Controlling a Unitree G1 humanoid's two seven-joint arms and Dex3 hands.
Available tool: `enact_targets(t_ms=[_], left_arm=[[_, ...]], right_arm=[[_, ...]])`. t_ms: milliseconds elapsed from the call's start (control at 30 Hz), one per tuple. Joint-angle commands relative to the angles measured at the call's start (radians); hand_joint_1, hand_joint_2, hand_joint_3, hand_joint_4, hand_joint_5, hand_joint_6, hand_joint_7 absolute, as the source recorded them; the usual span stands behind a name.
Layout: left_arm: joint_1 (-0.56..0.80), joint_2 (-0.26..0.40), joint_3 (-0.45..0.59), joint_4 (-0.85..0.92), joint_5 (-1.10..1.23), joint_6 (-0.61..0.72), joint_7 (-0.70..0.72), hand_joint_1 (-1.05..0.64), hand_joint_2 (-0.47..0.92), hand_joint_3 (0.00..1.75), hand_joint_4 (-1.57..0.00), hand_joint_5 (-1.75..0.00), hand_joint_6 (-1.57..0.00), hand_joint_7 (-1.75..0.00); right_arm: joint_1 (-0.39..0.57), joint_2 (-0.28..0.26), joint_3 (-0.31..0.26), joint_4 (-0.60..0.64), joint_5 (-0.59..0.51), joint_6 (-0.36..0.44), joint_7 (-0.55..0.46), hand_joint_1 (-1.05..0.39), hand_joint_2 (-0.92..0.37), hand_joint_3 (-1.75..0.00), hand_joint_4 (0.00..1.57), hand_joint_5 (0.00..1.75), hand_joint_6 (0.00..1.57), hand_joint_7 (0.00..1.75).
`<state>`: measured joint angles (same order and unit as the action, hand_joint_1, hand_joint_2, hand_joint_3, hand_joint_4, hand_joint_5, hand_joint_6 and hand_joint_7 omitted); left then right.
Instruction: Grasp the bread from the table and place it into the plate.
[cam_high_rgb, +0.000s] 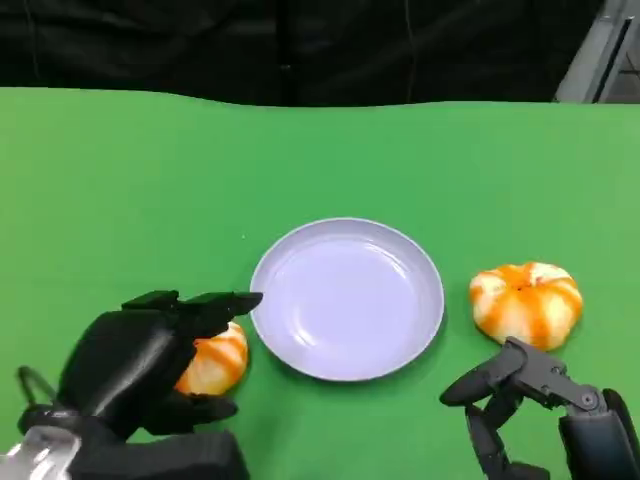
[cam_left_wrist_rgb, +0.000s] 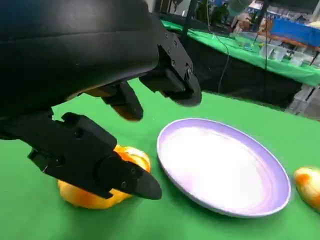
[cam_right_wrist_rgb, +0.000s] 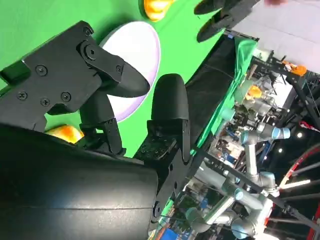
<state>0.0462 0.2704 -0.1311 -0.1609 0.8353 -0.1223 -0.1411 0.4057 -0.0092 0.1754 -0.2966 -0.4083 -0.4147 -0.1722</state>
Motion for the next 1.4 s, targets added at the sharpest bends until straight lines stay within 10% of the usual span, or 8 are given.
enact_targets(t_ms=[33, 467, 833, 933, 1000, 1167, 1400], left_arm=[[-0.078, 0.033, -0.071, -0.006, 0.129, 0.137, -0.087, -0.62, 0.92, 0.05, -0.14, -0.37, -0.2, 0.0], [-0.177, 0.016, -0.258, 0.129, 0.331, 0.393, -0.202, -0.66, 0.92, 0.04, -0.22, -0.4, -0.24, -0.03], [-0.194, 0.032, -0.267, 0.338, 0.206, 0.306, 0.009, -0.45, 0.92, 0.11, -0.68, -0.35, -0.67, -0.11], [-0.165, 0.048, -0.222, 0.372, 0.091, 0.145, 0.215, -0.22, 0.89, 0.35, -0.82, -1.21, -1.12, -0.27], [-0.147, 0.058, -0.204, 0.367, 0.047, 0.059, 0.324, -0.17, 0.72, 0.73, -0.82, -1.63, -0.98, -0.92], [-0.123, 0.065, -0.179, 0.35, 0.002, -0.029, 0.459, -0.15, 0.49, 1.07, -0.85, -1.74, -0.74, -1.54], [-0.072, 0.063, -0.151, 0.282, -0.027, -0.188, 0.646, -0.13, 0.27, 1.44, -0.9, -1.75, -0.82, -1.45]], right_arm=[[0.006, -0.001, 0.004, -0.005, -0.011, -0.004, -0.013, -0.15, -0.41, -1.18, 0.78, 1.58, 0.72, 1.19], [0.017, 0.0, 0.011, -0.019, -0.009, -0.001, -0.016, -0.16, -0.43, -1.14, 0.78, 1.57, 0.72, 1.19], [0.021, 0.0, 0.01, -0.02, -0.007, -0.001, -0.017, -0.17, -0.45, -1.11, 0.77, 1.57, 0.72, 1.19], [0.023, -0.001, 0.011, -0.024, -0.009, 0.001, -0.015, -0.16, -0.45, -1.12, 0.78, 1.57, 0.72, 1.19], [0.024, -0.001, 0.012, -0.027, -0.01, 0.004, -0.014, -0.16, -0.45, -1.12, 0.77, 1.57, 0.72, 1.19], [0.022, 0.001, 0.015, -0.021, -0.012, -0.001, -0.019, -0.15, -0.44, -1.13, 0.78, 1.56, 0.72, 1.19], [0.021, 0.004, 0.02, -0.02, -0.018, 0.004, -0.023, -0.17, -0.43, -1.13, 0.79, 1.57, 0.73, 1.19]])
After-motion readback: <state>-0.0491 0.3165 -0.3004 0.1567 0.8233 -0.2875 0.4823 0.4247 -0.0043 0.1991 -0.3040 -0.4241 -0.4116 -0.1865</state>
